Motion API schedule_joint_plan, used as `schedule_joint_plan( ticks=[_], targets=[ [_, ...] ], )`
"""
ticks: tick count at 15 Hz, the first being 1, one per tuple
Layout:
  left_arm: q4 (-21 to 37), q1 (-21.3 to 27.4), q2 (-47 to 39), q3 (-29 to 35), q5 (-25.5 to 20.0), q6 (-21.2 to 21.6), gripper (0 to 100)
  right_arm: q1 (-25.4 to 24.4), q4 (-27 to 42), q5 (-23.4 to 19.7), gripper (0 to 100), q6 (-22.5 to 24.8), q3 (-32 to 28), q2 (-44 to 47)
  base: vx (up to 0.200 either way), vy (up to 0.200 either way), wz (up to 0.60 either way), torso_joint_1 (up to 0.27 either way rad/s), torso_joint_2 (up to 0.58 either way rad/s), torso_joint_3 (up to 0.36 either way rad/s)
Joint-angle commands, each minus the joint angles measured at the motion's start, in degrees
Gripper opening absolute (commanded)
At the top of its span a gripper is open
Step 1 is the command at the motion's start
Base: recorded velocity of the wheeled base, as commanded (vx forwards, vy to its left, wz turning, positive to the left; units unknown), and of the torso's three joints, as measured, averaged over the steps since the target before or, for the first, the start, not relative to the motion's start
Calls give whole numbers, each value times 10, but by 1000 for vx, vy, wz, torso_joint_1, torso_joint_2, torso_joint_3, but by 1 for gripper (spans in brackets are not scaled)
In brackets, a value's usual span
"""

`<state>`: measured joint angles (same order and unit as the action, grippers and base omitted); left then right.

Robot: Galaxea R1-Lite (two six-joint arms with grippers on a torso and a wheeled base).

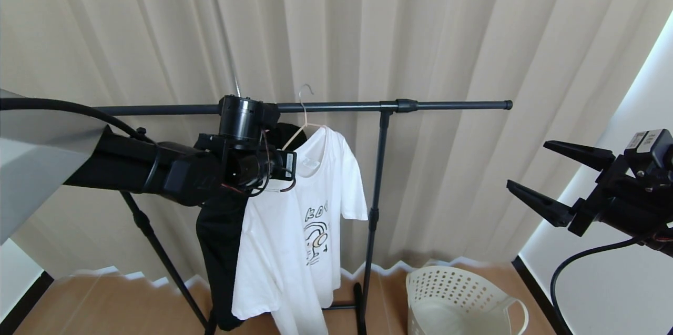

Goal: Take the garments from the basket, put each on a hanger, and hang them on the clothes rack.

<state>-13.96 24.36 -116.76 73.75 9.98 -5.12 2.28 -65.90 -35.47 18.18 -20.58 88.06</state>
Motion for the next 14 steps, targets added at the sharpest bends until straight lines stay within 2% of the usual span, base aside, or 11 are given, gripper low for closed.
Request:
schedule_joint_plan(
  ticks=[1, 6, 7, 10, 14],
  targets=[
    [0, -3, -17, -2, 0, 0, 0, 0, 0, 0, 100, 0, 0, 1, 0, 0, 0, 0, 0, 0],
    [1, -3, -16, -9, 0, 1, 0, 0, 0, 1, 100, 0, 0, 1, 0, 0, 0, 0, 0, 0],
    [0, -3, -16, -9, 0, 0, 100, 0, 0, 0, 100, 0, 0, 1, 0, 0, 0, 0, 0, 0],
    [-1, 0, 16, -21, -1, -1, 100, 0, -3, 0, 100, 0, 0, -8, 0, 0, 0, 0, 0, 0],
    [-1, 7, 109, -77, -7, 3, 100, -1, -4, 16, 100, -2, -9, -11, 0, 0, 0, 0, 0, 0]
  ],
)
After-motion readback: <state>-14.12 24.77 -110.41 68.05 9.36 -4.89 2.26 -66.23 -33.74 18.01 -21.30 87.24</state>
